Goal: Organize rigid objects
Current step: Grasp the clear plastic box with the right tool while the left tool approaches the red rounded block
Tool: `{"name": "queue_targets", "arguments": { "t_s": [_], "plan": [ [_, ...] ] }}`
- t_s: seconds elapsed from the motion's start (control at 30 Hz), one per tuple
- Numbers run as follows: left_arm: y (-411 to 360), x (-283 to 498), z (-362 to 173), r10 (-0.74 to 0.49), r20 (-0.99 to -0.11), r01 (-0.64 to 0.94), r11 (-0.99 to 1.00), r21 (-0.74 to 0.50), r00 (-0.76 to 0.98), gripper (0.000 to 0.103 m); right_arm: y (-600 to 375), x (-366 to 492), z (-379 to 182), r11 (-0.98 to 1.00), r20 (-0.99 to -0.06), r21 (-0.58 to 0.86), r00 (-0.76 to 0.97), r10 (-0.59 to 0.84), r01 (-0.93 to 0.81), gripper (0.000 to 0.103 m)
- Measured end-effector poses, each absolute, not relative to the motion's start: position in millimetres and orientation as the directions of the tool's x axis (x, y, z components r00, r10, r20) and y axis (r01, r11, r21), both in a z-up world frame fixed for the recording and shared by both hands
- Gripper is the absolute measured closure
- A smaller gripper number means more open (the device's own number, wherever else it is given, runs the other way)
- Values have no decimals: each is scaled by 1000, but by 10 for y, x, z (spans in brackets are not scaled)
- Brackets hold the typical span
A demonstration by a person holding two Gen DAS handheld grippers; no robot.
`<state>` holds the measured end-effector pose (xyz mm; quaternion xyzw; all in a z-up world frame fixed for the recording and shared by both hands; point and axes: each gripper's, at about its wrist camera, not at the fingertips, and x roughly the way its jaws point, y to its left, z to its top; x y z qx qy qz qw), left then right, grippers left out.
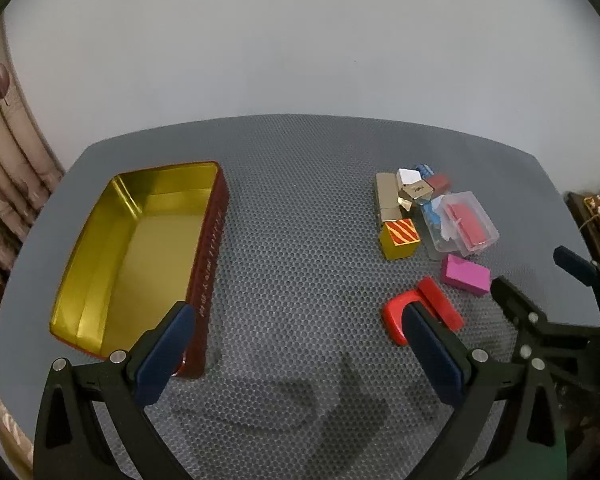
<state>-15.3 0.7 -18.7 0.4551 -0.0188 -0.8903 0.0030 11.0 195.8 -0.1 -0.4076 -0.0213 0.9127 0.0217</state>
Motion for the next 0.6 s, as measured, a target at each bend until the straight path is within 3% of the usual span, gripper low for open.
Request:
{"name": "queue_targets", "arguments": {
  "t_s": [0.17,0.6],
  "plan": [
    [61,-152,-231,-21,-808,-35,-998,51,-589,0,1986,41,-51,-998,-746,-63,-664,55,-12,15],
    [95,-219,-322,2,-814,-70,-996,48,-580,0,2068,-317,-203,-997,-758,-77,-649,59,0,17]
  ]
}}
